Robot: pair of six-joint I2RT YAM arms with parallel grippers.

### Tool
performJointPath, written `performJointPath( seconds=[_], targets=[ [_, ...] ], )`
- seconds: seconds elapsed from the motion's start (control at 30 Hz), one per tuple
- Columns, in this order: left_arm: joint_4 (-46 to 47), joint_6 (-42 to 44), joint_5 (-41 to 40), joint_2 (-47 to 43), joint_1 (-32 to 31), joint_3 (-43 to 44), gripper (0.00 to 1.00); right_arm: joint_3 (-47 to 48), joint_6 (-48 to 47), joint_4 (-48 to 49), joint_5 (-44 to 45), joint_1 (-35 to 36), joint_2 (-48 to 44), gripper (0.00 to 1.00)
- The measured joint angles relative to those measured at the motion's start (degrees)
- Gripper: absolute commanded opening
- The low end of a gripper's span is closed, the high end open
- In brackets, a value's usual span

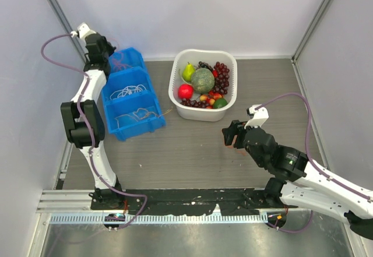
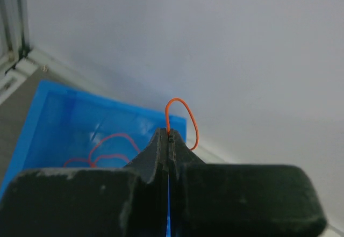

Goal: Untangle the cables

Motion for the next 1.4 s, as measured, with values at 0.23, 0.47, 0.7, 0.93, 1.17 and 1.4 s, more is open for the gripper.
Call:
performJointPath(
  seconds=[0.23, 0.47, 0.7, 0.93, 1.17, 1.4],
  targets=[
    [-14.9, -8.0, -3.8, 4.7, 0.1, 5.4, 0.08, 0.0, 1.3, -0.5, -0.1, 0.0, -1.0, 0.67],
    [-29.2, -14.4, -2.8, 12.8, 1.9, 20.5, 0.59, 1.4, 3.5, -4.0, 1.1, -0.1, 2.2, 0.67],
    [-34.6, -17.3, 0.1, 7.8, 2.5, 13.4, 0.69, 4.3, 5.9, -8.8, -0.9, -9.0, 12.4, 0.66],
    [-29.6, -22.8, 7.1, -15.6, -3.1, -14.7, 0.71, -0.5, 5.3, -6.8, -12.2, -32.8, 15.1, 0.69],
    [-21.9, -21.6, 15.1, -34.2, -22.2, -34.4, 0.7, -7.4, 5.4, -0.6, -28.7, -41.3, 18.6, 0.61],
    [-12.9, -13.9, 25.2, -46.7, -36.2, -47.8, 0.69, -13.9, 5.3, 5.2, -38.6, -41.3, 19.4, 0.58]
  ],
)
